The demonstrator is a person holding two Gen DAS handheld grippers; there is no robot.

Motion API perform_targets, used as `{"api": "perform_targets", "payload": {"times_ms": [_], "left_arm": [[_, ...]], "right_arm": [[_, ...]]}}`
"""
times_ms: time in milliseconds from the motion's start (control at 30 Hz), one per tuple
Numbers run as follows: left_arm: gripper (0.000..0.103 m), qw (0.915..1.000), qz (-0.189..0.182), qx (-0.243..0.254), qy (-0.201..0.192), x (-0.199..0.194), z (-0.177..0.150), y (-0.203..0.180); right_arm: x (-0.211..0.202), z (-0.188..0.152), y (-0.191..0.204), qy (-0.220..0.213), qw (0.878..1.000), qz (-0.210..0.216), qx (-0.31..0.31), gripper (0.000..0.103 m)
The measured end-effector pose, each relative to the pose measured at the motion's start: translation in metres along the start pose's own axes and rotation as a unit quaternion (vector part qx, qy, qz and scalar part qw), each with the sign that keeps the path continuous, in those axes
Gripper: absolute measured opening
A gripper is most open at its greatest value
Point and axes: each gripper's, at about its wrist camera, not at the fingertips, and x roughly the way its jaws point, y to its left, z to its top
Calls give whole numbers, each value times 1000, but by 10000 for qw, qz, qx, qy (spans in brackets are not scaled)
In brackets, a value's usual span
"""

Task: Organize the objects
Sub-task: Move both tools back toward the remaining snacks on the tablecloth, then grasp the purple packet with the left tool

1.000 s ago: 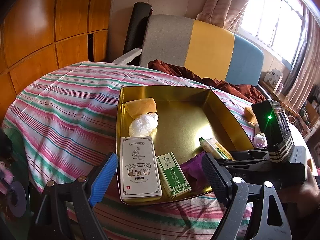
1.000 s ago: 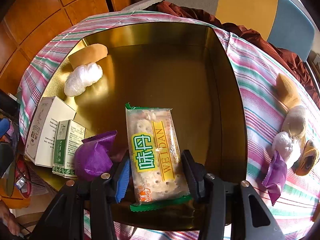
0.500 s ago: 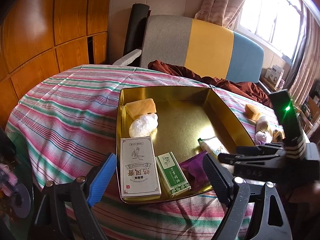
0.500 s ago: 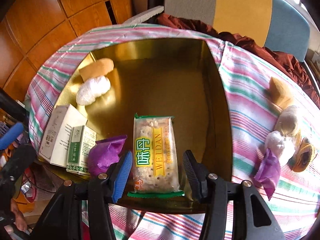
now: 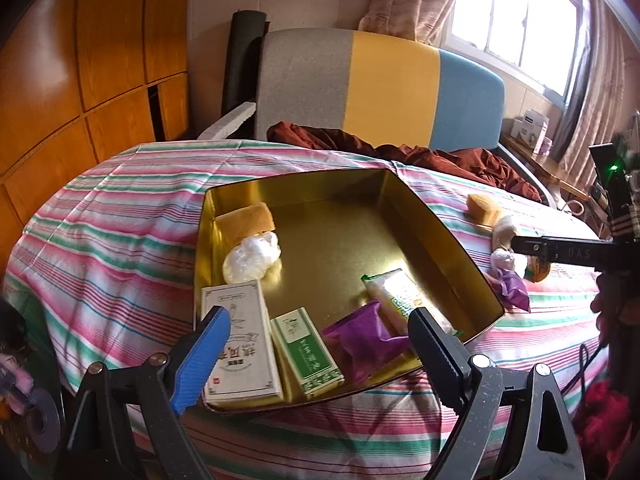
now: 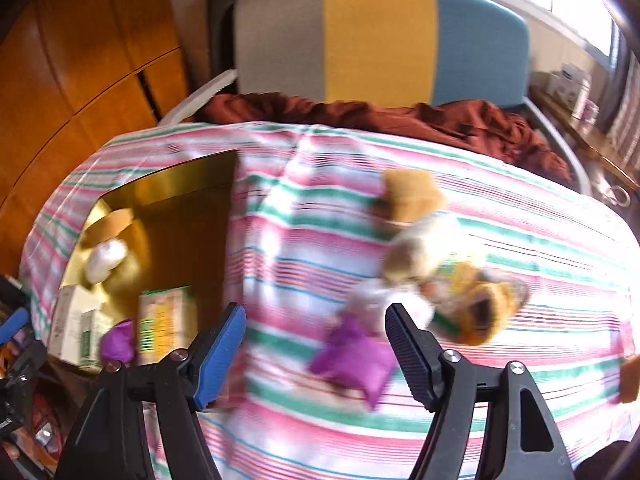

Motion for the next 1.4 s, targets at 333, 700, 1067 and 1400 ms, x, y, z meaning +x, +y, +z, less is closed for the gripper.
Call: {"api": "perform_targets", "payload": {"times_ms": [333, 700, 1067, 1400], "left_arm": [[91, 9978, -425, 491, 102, 13, 22, -54], [90, 9751, -1494, 1527, 601, 54, 40, -183], [87, 9607, -1208, 2011, 1481, 125, 25, -266], [74, 9315, -2348, 1951, 1979, 148, 2, -285]], "right_arm": [[-6, -22, -143, -386, 9842, -686, 1584, 74], [-14, -39, -192, -450, 9534, -232, 2974, 74], [-10, -39, -197, -385, 9498, 79, 3104, 74], [-5, -40, -200, -285, 9475, 233, 3177, 74]]}}
